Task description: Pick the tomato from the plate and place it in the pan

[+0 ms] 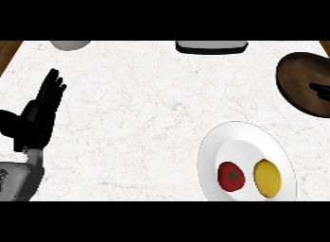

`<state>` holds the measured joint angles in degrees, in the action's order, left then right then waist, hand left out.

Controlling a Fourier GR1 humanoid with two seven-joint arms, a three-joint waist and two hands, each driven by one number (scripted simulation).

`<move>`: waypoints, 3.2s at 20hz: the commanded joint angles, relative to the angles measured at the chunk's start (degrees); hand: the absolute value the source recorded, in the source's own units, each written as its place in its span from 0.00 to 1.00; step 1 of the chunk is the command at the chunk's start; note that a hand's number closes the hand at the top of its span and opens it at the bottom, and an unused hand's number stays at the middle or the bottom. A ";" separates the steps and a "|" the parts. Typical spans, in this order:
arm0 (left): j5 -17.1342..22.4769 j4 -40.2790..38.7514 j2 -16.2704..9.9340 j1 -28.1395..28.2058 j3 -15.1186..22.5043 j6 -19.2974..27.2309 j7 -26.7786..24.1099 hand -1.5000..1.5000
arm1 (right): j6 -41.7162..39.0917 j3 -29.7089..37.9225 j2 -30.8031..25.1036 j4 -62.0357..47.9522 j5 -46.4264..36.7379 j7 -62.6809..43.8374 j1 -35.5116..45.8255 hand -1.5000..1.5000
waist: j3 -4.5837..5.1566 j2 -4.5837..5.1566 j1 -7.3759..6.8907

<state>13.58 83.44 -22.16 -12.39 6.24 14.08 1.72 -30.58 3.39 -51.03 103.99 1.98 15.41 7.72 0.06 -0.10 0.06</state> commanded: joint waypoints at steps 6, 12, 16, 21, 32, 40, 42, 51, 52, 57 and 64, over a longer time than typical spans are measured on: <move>-0.61 -0.79 0.47 0.88 -3.19 -3.21 -1.46 0.50 | -8.21 -1.70 3.60 11.03 10.05 -15.09 2.48 0.00 | 0.00 -0.02 0.26; -3.63 -1.37 2.98 -0.43 -2.82 -2.65 0.00 0.50 | -5.81 -9.39 11.10 14.50 -0.81 -22.29 1.86 0.00 | -0.02 0.10 -0.02; -3.35 -1.90 3.29 0.17 -5.13 -4.30 -0.74 0.50 | -7.17 -7.17 13.05 18.68 -5.05 -21.66 -5.79 0.00 | -0.05 0.06 0.26; -4.82 3.21 3.29 0.20 -4.97 -3.94 4.37 0.50 | -5.41 -11.62 18.07 10.90 -16.24 -20.26 -1.23 0.00 | -0.07 0.12 -0.31; -6.06 -0.18 4.75 -0.11 -8.79 -7.99 1.44 0.50 | -12.30 -13.72 24.24 4.08 -21.06 -20.86 3.67 0.00 | -0.04 0.12 -0.17; -7.93 -2.68 6.72 -0.92 -10.07 -9.01 -0.48 0.50 | -10.71 -16.27 24.30 4.17 -32.80 -11.78 -2.37 0.00 | -0.05 0.11 0.03; -7.08 1.16 6.37 -1.48 -9.78 -9.38 3.99 0.50 | -9.56 -16.98 24.79 -4.44 -35.54 -7.82 3.14 0.00 | -0.06 0.13 -0.29; -9.98 5.29 7.77 1.23 -8.67 -7.84 5.43 0.50 | -8.21 -24.75 27.39 -2.06 -47.72 -14.42 1.23 0.00 | -0.07 0.04 -0.37; -10.37 2.29 9.37 0.90 -8.59 -7.87 2.70 0.50 | -8.89 -23.04 24.45 -0.97 -48.10 -11.04 0.06 0.00 | -0.06 0.07 -0.09; -12.33 4.09 10.30 0.30 -8.72 -7.06 4.67 0.50 | -12.17 -21.53 26.03 1.39 -48.83 -11.24 -2.18 0.00 | -0.06 0.04 0.02; -11.22 0.25 10.48 -0.93 -11.04 -10.01 1.81 0.50 | -6.52 -24.00 28.43 -9.11 -56.99 -6.69 0.73 0.00 | -0.06 0.11 -0.09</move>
<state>2.41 84.19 -12.34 -12.97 -4.34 4.64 4.44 -38.73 -20.20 -22.19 97.89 -51.74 6.13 8.33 0.00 -0.01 -0.04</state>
